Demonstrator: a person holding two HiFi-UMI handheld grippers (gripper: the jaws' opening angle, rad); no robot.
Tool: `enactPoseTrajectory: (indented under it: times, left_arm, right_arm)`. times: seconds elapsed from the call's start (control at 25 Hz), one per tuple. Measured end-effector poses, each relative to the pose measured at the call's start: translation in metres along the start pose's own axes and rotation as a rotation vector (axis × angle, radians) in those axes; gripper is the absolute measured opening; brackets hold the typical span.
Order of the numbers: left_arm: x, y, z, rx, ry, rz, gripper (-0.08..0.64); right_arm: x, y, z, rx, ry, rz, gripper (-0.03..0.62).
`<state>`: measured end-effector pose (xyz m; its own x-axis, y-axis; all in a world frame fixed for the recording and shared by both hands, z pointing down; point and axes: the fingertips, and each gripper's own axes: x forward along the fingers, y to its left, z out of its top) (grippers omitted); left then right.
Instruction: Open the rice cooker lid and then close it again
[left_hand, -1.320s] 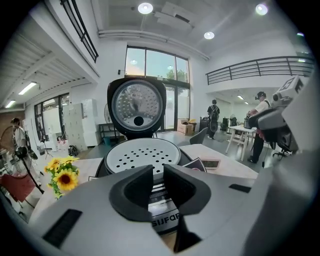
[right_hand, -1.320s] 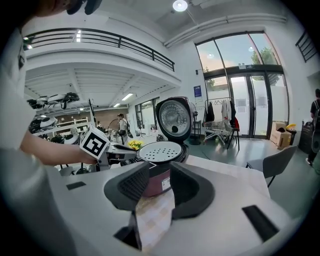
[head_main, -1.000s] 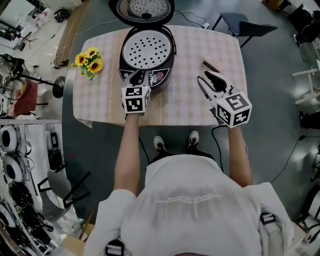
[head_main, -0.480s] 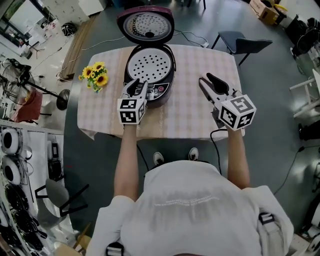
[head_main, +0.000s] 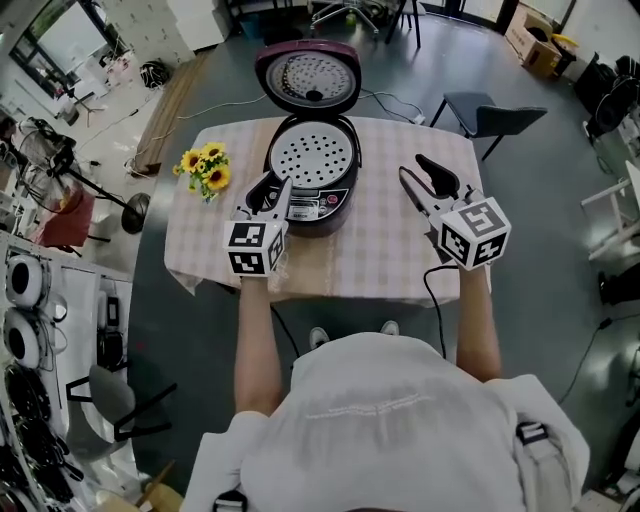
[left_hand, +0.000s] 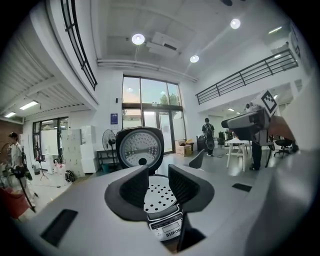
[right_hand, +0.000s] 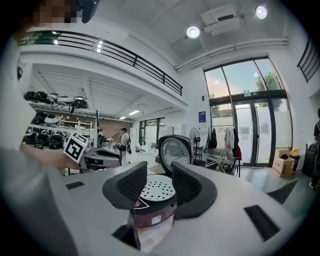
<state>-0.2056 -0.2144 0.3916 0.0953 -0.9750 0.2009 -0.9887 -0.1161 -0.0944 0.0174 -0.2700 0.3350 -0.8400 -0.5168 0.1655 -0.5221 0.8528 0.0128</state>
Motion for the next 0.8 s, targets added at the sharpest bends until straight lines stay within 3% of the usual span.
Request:
enactPoseTrajectory:
  times: [0.36, 0.8]
  left_arm:
    - [-0.025, 0.014, 0.018, 0.003, -0.038, 0.008, 0.138]
    - [-0.032, 0.031, 0.019, 0.014, -0.036, -0.045, 0.138]
  right_arm:
    - [0.004, 0.004, 0.013, -0.034, -0.027, -0.013, 0.163]
    - [0.02, 0.021, 0.027, -0.075, -0.021, -0.023, 0.163]
